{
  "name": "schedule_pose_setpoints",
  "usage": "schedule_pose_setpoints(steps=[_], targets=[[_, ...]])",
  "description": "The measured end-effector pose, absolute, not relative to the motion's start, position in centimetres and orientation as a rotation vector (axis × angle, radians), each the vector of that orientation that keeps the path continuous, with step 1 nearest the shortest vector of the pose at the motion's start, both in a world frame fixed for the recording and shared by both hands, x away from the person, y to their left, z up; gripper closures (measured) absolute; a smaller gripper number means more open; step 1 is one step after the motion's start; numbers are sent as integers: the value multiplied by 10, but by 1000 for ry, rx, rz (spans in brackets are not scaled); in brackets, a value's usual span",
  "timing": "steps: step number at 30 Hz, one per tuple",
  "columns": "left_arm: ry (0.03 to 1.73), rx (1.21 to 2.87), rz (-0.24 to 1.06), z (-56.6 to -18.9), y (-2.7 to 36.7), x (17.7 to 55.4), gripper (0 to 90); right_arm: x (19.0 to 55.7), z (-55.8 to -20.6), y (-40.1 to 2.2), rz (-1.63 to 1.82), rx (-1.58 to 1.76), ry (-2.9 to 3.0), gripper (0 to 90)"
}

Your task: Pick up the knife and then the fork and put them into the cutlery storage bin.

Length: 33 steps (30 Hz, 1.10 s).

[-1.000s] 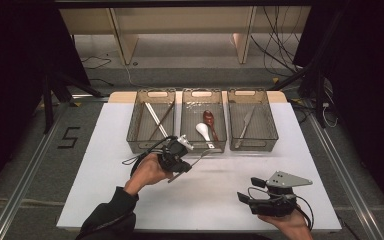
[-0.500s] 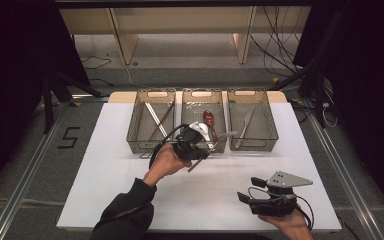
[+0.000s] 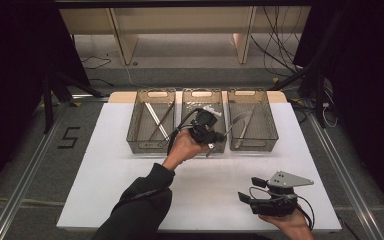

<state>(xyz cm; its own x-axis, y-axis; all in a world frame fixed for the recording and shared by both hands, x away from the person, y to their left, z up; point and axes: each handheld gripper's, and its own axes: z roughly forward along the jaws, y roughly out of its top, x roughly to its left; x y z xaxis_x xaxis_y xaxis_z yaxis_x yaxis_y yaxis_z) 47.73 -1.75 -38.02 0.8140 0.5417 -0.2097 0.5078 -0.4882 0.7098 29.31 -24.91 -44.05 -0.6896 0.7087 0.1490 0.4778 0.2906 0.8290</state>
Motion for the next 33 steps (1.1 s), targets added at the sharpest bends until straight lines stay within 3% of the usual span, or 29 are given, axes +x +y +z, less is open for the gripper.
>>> schedule_pose_setpoints(steps=[33], targets=[[862, 2068, 55, -369, -66, 531, 869, 293, -441, -250, 1359, 1089, 2321, 291]])
